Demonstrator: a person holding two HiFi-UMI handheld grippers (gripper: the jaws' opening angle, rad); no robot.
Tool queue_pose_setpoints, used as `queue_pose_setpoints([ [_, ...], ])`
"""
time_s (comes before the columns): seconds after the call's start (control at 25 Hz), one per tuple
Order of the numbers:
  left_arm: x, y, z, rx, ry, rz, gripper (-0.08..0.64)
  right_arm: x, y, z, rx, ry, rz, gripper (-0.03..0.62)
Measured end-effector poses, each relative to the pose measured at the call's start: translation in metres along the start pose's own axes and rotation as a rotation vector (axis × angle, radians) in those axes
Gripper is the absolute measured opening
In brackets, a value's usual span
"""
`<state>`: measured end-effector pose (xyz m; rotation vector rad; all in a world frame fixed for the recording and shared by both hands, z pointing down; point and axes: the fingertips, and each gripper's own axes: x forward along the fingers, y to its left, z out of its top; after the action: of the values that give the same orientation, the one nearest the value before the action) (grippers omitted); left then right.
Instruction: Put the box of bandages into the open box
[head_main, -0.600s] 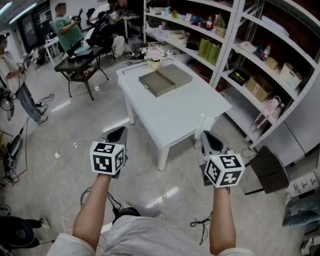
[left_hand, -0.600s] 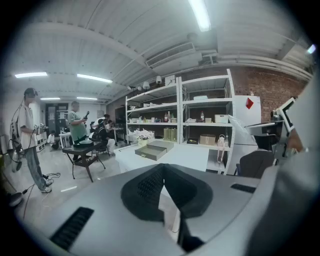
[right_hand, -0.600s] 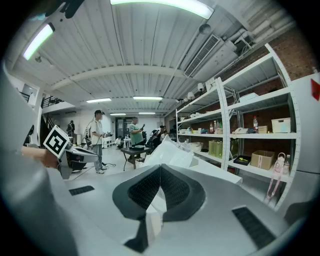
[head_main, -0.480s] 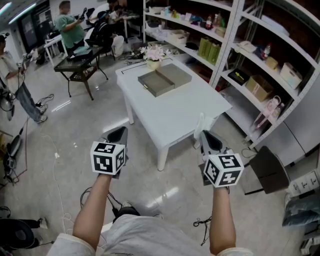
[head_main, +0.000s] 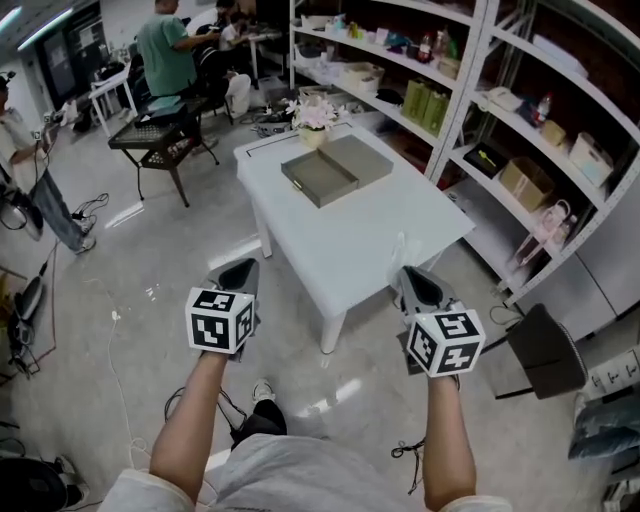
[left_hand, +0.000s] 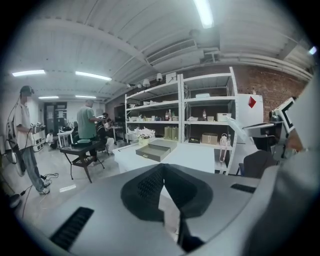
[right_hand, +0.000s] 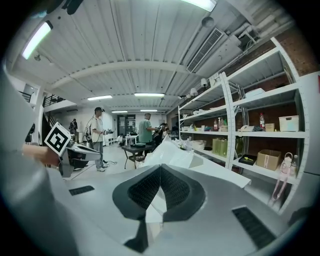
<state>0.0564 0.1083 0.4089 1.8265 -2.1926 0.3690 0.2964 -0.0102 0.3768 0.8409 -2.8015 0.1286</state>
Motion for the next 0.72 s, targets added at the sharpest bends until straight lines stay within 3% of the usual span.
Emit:
queue_pose_setpoints([
  [0.72, 0.107, 0.169, 0.042, 0.046, -0.007, -0.113, 0.005, 0.174, 0.049, 0.051, 0.019, 0.012, -0.114, 0.006],
])
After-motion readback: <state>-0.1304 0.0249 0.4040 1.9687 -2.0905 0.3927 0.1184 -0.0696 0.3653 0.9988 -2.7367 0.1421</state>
